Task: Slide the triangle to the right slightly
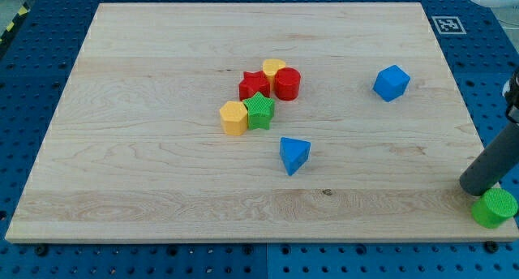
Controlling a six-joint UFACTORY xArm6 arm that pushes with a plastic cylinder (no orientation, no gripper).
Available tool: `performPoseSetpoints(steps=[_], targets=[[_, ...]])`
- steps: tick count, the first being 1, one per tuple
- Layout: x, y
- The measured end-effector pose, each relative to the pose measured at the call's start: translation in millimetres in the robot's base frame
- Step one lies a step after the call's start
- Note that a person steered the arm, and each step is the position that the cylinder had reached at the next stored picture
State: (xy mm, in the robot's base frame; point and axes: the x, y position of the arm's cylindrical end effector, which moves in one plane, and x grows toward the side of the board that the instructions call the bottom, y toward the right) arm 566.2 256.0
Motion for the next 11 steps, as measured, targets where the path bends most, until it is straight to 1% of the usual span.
performPoseSetpoints(steps=[1,3,4,5,6,7,8,9,11], targets=[[2.1,-51.5],[18.7,-207.4],[13.4,-280.4],[-16.6,-316.2],[-39.3,-319.1],[-39.4,-284.9],[-39.4,-231.3],[-40.0,-197.6],[-81.1,-200.4]])
